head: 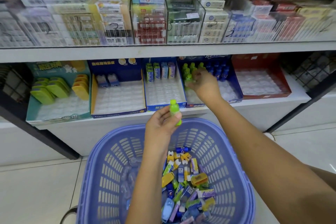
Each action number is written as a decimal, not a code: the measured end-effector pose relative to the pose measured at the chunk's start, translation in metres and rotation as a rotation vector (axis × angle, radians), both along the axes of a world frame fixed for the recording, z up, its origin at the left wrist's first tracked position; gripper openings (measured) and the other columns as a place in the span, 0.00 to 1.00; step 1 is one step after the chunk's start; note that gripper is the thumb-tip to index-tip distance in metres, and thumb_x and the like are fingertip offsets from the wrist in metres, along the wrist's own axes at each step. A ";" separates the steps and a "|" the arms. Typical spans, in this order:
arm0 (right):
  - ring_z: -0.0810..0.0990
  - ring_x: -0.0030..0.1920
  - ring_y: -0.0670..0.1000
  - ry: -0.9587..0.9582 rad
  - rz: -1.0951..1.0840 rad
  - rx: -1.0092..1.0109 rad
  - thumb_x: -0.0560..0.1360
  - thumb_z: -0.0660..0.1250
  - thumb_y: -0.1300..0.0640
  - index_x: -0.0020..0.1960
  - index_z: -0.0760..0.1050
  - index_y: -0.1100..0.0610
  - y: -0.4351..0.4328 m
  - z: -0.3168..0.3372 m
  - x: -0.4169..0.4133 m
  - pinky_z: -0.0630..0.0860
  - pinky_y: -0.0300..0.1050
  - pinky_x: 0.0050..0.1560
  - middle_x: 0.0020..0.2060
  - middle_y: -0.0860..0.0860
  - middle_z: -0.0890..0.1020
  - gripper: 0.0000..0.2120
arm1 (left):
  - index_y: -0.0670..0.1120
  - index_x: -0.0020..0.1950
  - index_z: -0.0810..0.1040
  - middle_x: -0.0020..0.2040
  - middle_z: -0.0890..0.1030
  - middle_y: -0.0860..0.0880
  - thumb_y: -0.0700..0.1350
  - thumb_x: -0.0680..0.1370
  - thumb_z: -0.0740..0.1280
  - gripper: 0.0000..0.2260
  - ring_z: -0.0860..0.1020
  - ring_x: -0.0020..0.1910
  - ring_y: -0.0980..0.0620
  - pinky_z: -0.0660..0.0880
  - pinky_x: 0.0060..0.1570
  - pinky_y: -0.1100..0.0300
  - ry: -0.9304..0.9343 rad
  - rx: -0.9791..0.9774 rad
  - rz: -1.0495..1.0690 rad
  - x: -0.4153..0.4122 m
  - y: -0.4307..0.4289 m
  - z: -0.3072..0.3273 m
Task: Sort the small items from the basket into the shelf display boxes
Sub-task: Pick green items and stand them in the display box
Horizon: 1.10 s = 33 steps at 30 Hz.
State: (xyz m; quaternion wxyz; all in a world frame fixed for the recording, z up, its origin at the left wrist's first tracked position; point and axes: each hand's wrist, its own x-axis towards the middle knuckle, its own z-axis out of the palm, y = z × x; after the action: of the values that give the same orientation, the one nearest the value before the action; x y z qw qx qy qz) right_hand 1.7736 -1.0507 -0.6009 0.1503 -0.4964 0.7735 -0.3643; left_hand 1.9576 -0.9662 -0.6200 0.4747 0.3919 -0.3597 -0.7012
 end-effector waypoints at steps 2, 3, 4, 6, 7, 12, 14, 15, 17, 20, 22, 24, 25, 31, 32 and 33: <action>0.79 0.42 0.51 -0.221 -0.003 -0.124 0.70 0.73 0.53 0.52 0.76 0.59 0.027 0.003 0.012 0.75 0.42 0.43 0.43 0.52 0.80 0.14 | 0.51 0.53 0.78 0.50 0.83 0.54 0.40 0.71 0.74 0.13 0.82 0.49 0.59 0.77 0.47 0.66 -0.126 -0.079 0.074 -0.001 0.001 0.000; 0.80 0.40 0.50 -0.363 0.046 -0.132 0.70 0.73 0.51 0.48 0.77 0.57 0.043 0.005 0.019 0.76 0.43 0.41 0.40 0.51 0.81 0.13 | 0.52 0.52 0.78 0.50 0.83 0.56 0.41 0.72 0.74 0.13 0.81 0.49 0.62 0.76 0.47 0.68 -0.189 -0.126 0.101 -0.001 0.001 0.000; 0.81 0.37 0.48 -0.486 0.130 -0.104 0.70 0.73 0.48 0.46 0.78 0.55 0.059 0.008 0.027 0.77 0.42 0.39 0.38 0.50 0.82 0.11 | 0.54 0.51 0.77 0.50 0.82 0.58 0.41 0.72 0.74 0.13 0.80 0.49 0.64 0.76 0.48 0.70 -0.240 -0.175 0.122 -0.002 0.001 0.000; 0.83 0.37 0.47 -0.593 0.292 -0.026 0.68 0.74 0.49 0.44 0.80 0.52 0.085 0.009 0.043 0.79 0.40 0.38 0.37 0.49 0.83 0.09 | 0.55 0.50 0.77 0.49 0.82 0.59 0.41 0.72 0.73 0.12 0.79 0.48 0.66 0.74 0.46 0.73 -0.305 -0.253 0.152 -0.005 0.002 0.001; 0.83 0.38 0.48 -0.594 0.324 -0.012 0.67 0.75 0.51 0.44 0.80 0.52 0.092 0.008 0.049 0.80 0.41 0.41 0.38 0.49 0.84 0.08 | 0.55 0.50 0.77 0.48 0.82 0.59 0.41 0.72 0.73 0.12 0.79 0.48 0.66 0.74 0.45 0.74 -0.329 -0.277 0.163 -0.007 0.002 0.001; 0.83 0.41 0.48 -0.519 0.201 -0.136 0.69 0.75 0.56 0.43 0.79 0.51 0.086 0.008 0.045 0.80 0.47 0.48 0.37 0.48 0.84 0.06 | 0.52 0.63 0.75 0.61 0.78 0.55 0.41 0.76 0.69 0.16 0.75 0.61 0.63 0.70 0.58 0.73 -0.496 -0.416 0.073 -0.011 -0.002 -0.004; 0.80 0.37 0.41 -0.416 0.044 -0.258 0.69 0.74 0.57 0.45 0.75 0.52 0.070 0.010 0.025 0.77 0.36 0.44 0.35 0.44 0.81 0.09 | 0.51 0.72 0.67 0.71 0.69 0.54 0.44 0.78 0.67 0.22 0.63 0.72 0.59 0.59 0.67 0.70 -0.787 -0.535 -0.039 -0.010 -0.009 -0.009; 0.78 0.36 0.39 -0.322 -0.030 -0.290 0.69 0.74 0.58 0.48 0.74 0.54 0.060 0.011 0.014 0.73 0.29 0.41 0.35 0.42 0.79 0.11 | 0.49 0.75 0.63 0.75 0.63 0.53 0.46 0.79 0.65 0.25 0.56 0.75 0.57 0.53 0.70 0.67 -0.925 -0.587 -0.097 -0.009 -0.011 -0.013; 0.76 0.34 0.41 -0.132 -0.096 -0.269 0.70 0.74 0.57 0.54 0.74 0.59 0.043 0.010 -0.006 0.67 0.24 0.34 0.34 0.45 0.78 0.15 | 0.47 0.77 0.56 0.78 0.55 0.52 0.48 0.80 0.64 0.29 0.47 0.77 0.55 0.41 0.72 0.64 -1.099 -0.663 -0.178 -0.009 -0.014 -0.018; 0.79 0.39 0.53 0.010 -0.028 -0.163 0.71 0.72 0.58 0.56 0.73 0.63 0.019 0.005 -0.022 0.70 0.35 0.37 0.37 0.53 0.79 0.17 | 0.47 0.78 0.52 0.79 0.51 0.52 0.48 0.80 0.63 0.31 0.44 0.77 0.55 0.36 0.71 0.65 -1.148 -0.710 -0.180 -0.010 -0.014 -0.023; 0.81 0.45 0.57 0.068 0.017 -0.072 0.72 0.71 0.58 0.58 0.72 0.63 0.006 0.001 -0.026 0.76 0.45 0.46 0.42 0.56 0.81 0.17 | 0.47 0.78 0.52 0.79 0.51 0.52 0.48 0.80 0.63 0.31 0.44 0.77 0.55 0.36 0.71 0.66 -1.136 -0.720 -0.172 -0.009 -0.014 -0.023; 0.81 0.47 0.59 0.151 0.040 0.020 0.72 0.71 0.57 0.58 0.72 0.62 -0.003 -0.001 -0.028 0.78 0.52 0.49 0.45 0.59 0.82 0.17 | 0.47 0.78 0.52 0.78 0.52 0.53 0.47 0.80 0.64 0.31 0.44 0.77 0.56 0.36 0.71 0.67 -1.125 -0.716 -0.175 -0.008 -0.016 -0.024; 0.80 0.47 0.60 0.190 0.051 0.052 0.72 0.71 0.57 0.58 0.72 0.62 -0.005 -0.001 -0.028 0.78 0.52 0.49 0.45 0.60 0.82 0.17 | 0.47 0.78 0.53 0.78 0.52 0.53 0.47 0.80 0.64 0.31 0.44 0.77 0.56 0.37 0.71 0.66 -1.121 -0.711 -0.178 -0.008 -0.016 -0.024; 0.80 0.49 0.62 0.294 0.053 0.114 0.74 0.69 0.58 0.59 0.69 0.64 -0.008 -0.002 -0.026 0.77 0.50 0.47 0.47 0.62 0.81 0.18 | 0.48 0.78 0.52 0.78 0.52 0.55 0.47 0.80 0.63 0.30 0.44 0.76 0.59 0.41 0.73 0.64 -1.102 -0.689 -0.186 -0.008 -0.016 -0.027; 0.80 0.50 0.62 0.317 0.056 0.128 0.74 0.68 0.58 0.60 0.69 0.65 -0.009 -0.003 -0.026 0.75 0.49 0.46 0.47 0.63 0.81 0.18 | 0.48 0.78 0.52 0.78 0.52 0.55 0.47 0.80 0.63 0.30 0.44 0.76 0.60 0.42 0.73 0.64 -1.096 -0.689 -0.188 -0.008 -0.016 -0.028; 0.80 0.49 0.63 0.330 0.058 0.136 0.75 0.68 0.58 0.61 0.68 0.65 -0.009 -0.005 -0.025 0.74 0.49 0.45 0.47 0.63 0.81 0.18 | 0.48 0.78 0.52 0.78 0.52 0.55 0.47 0.80 0.63 0.30 0.43 0.75 0.61 0.42 0.73 0.63 -1.092 -0.690 -0.191 -0.007 -0.016 -0.028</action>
State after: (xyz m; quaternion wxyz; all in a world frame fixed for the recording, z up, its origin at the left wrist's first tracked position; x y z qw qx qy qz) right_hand 1.7484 -1.0593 -0.6055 0.0648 -0.5601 0.7959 -0.2204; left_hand 1.9503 -0.9820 -0.6481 0.2578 0.4833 -0.7867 -0.2846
